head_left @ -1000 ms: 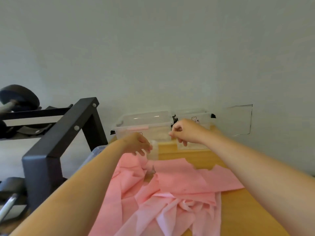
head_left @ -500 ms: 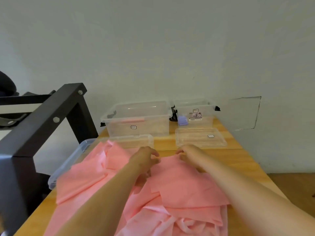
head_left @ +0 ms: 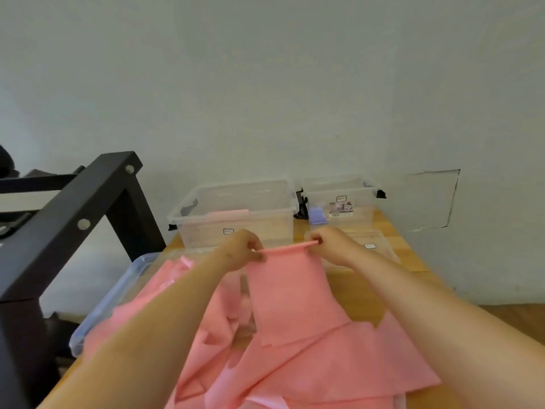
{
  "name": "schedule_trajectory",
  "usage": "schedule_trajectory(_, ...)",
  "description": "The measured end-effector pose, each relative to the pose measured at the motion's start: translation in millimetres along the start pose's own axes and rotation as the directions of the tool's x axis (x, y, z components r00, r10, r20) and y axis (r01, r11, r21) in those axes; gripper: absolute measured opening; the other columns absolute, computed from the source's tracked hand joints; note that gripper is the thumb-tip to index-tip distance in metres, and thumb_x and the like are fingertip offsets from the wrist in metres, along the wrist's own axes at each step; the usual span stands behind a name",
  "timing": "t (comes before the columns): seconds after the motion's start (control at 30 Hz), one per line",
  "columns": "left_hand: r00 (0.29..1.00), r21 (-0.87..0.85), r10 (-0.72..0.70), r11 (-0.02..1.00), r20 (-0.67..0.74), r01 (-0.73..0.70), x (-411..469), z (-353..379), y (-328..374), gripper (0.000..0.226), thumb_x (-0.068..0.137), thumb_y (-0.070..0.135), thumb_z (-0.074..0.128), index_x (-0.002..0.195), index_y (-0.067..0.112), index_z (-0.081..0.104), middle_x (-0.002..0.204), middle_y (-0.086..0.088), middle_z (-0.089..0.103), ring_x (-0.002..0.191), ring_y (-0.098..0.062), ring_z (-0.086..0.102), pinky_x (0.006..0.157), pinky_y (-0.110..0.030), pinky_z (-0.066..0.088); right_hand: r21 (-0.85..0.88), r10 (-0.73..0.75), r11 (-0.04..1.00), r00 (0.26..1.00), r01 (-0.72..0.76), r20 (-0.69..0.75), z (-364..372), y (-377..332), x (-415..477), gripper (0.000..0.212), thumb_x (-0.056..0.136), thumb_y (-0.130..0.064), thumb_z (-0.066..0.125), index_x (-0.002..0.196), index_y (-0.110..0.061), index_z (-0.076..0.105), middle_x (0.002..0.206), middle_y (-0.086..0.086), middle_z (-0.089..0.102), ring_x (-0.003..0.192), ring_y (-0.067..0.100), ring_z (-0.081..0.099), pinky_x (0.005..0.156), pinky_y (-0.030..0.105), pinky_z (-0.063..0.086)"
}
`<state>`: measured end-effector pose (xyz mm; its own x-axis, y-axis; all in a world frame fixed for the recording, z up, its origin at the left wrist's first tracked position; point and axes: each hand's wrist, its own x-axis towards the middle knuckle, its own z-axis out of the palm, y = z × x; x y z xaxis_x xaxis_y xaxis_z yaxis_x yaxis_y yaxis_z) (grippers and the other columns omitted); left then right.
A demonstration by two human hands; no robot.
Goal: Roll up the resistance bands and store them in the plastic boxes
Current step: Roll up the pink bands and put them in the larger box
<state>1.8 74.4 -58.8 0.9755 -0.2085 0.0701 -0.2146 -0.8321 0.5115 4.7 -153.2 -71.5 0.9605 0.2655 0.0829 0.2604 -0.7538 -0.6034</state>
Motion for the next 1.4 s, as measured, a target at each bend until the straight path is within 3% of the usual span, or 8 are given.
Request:
schedule_trajectory(0.3, 0.945, -0.095, 0.089, 0.988, -0.315, -0.125, 23, -129, 82, 0.005, 0.085, 0.009, 0.069, 0.080, 0.009, 0.067, 0.063, 0.004, 0.057, 0.055, -0.006, 0.048, 0.049, -0.017, 0.040, 0.065, -0.127, 0.985, 0.921, 0.162, -0.368, -117, -80, 25, 0.018, 0.081, -0.006, 0.058, 0.064, -0.012, 0.056, 0.072, 0.012, 0.058, 0.069, 0.021, 0.053, 0.064, 0.035, 0.043)
schedule_trajectory(0.43, 0.887, -0.087, 0.141, 0.976, -0.439, -0.199, 24, -180, 116, 0.005, 0.084, 0.013, 0.071, 0.079, 0.012, 0.069, 0.064, 0.003, 0.059, 0.054, -0.008, 0.050, 0.056, -0.023, 0.039, 0.085, -0.172, 0.967, 0.860, 0.241, -0.480, -166, -113, 25, 0.010, 0.082, -0.007, 0.060, 0.074, -0.005, 0.063, 0.072, 0.006, 0.059, 0.072, 0.023, 0.056, 0.069, 0.038, 0.048)
schedule_trajectory(0.57, 0.792, -0.075, 0.185, 0.957, -0.582, -0.279, 20, -229, 160, 0.004, 0.086, 0.011, 0.067, 0.087, 0.010, 0.071, 0.070, -0.002, 0.062, 0.058, -0.017, 0.056, 0.056, -0.024, 0.047, 0.038, -0.213, 0.955, 0.771, 0.294, -0.601, -216, -153, 22, 0.015, 0.082, -0.008, 0.060, 0.070, -0.018, 0.062, 0.067, -0.002, 0.058, 0.072, 0.022, 0.059, 0.072, 0.038, 0.052)
schedule_trajectory(0.77, 0.638, -0.068, 0.246, 0.902, -0.729, -0.426, 13, -287, 212, 0.009, 0.083, 0.006, 0.066, 0.087, 0.012, 0.072, 0.085, -0.005, 0.068, 0.080, -0.017, 0.060, 0.079, -0.028, 0.050, 0.029, -0.226, 0.925, 0.609, 0.380, -0.760, -279, -206, 16, 0.014, 0.083, -0.009, 0.059, 0.078, -0.021, 0.066, 0.080, -0.002, 0.064, 0.080, 0.022, 0.063, 0.073, 0.033, 0.051)
schedule_trajectory(0.9, 0.772, -0.156, 0.254, 0.897, -0.583, -0.413, 6, -289, 204, 0.005, 0.084, 0.007, 0.068, 0.086, 0.011, 0.069, 0.082, -0.006, 0.066, 0.079, -0.020, 0.061, 0.077, -0.036, 0.054, 0.143, -0.189, 0.921, 0.738, 0.361, -0.648, -281, -197, 12, 0.011, 0.081, -0.003, 0.060, 0.080, -0.012, 0.067, 0.082, 0.007, 0.064, 0.082, 0.026, 0.063, 0.079, 0.040, 0.054)
schedule_trajectory(1.03, 0.906, -0.173, 0.222, 0.938, -0.360, -0.299, -2, -253, 166, 0.006, 0.085, 0.008, 0.069, 0.084, 0.014, 0.068, 0.080, -0.002, 0.064, 0.078, -0.015, 0.058, 0.066, -0.028, 0.050, 0.188, -0.148, 0.952, 0.903, 0.240, -0.404, -247, -163, 1, 0.007, 0.083, -0.002, 0.065, 0.089, -0.004, 0.066, 0.078, 0.007, 0.062, 0.076, 0.018, 0.058, 0.071, 0.030, 0.049)
schedule_trajectory(1.27, 0.971, -0.186, 0.137, 0.967, -0.197, -0.174, -1, -193, 117, 0.006, 0.085, 0.006, 0.068, 0.084, 0.012, 0.068, 0.085, -0.004, 0.065, 0.081, -0.016, 0.059, 0.065, -0.027, 0.049, 0.224, -0.075, 0.965, 0.962, 0.136, -0.261, -183, -116, 0, 0.011, 0.085, 0.001, 0.062, 0.093, -0.001, 0.068, 0.081, 0.006, 0.064, 0.074, 0.015, 0.060, 0.069, 0.026, 0.046)
schedule_trajectory(1.4, 0.997, -0.201, 0.067, 0.978, 0.035, -0.058, -5, -167, 90, 0.008, 0.084, 0.005, 0.069, 0.084, 0.012, 0.070, 0.087, -0.004, 0.067, 0.080, -0.014, 0.061, 0.070, -0.027, 0.051, 0.271, -0.031, 0.961, 0.997, 0.047, -0.064, -158, -93, -7, 0.014, 0.085, 0.000, 0.065, 0.098, -0.003, 0.066, 0.083, 0.005, 0.063, 0.074, 0.011, 0.060, 0.075, 0.023, 0.051)
